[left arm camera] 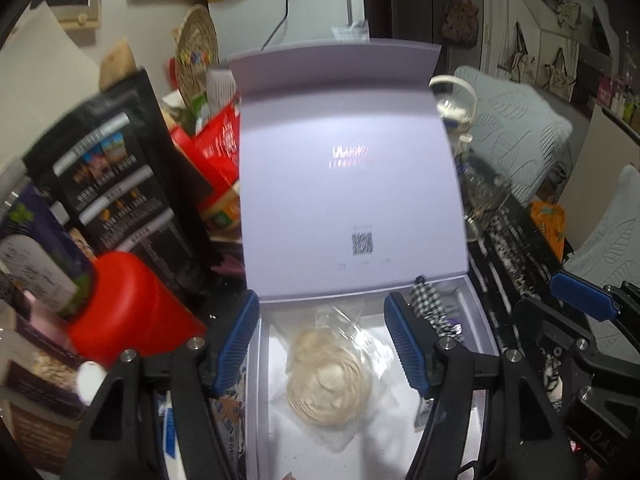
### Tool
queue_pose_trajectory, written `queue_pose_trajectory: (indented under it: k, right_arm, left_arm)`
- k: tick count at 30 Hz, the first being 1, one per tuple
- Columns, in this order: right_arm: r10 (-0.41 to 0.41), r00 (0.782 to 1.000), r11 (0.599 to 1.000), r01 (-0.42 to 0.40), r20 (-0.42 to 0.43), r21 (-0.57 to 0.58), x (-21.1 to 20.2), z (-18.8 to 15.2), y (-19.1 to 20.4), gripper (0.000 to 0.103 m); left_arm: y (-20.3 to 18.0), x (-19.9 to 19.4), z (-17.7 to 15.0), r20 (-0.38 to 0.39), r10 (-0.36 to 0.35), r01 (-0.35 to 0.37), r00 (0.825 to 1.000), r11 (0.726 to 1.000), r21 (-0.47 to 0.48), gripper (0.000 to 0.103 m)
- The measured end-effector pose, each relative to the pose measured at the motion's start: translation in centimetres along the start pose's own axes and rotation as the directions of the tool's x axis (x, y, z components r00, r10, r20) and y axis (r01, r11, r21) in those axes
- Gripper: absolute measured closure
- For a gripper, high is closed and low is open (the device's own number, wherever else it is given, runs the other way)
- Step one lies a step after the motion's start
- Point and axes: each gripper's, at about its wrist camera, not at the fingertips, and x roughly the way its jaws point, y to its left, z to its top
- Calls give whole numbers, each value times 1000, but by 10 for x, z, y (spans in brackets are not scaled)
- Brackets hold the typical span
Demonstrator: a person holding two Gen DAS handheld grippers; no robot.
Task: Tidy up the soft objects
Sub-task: 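Open both tools in the box and withdraw them toward the pile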
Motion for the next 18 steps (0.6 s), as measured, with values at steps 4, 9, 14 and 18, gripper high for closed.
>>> queue_pose_trajectory:
  k: [4, 9, 14, 18]
  right_arm:
    - [-16, 998, 1000, 16, 53, -10, -29, 6, 2, 57]
    - [-32, 994, 999, 35, 107, -28, -62, 10, 7, 55]
    - [-37, 984, 998, 46, 173, -48, -98, 9, 13, 49]
    - [-42, 975, 996, 57, 218, -65, -124, 4, 20, 48]
  left_arm:
    - [0, -28, 6, 51, -8, 8, 999, 1000, 0, 38]
    - [-2, -62, 10, 110, -23, 23, 994, 1000, 2, 38]
    - [-2, -99, 9, 178, -44, 42, 983, 999, 12, 38]
    - [-2, -129, 5, 230, -66, 63, 971, 998, 21, 38]
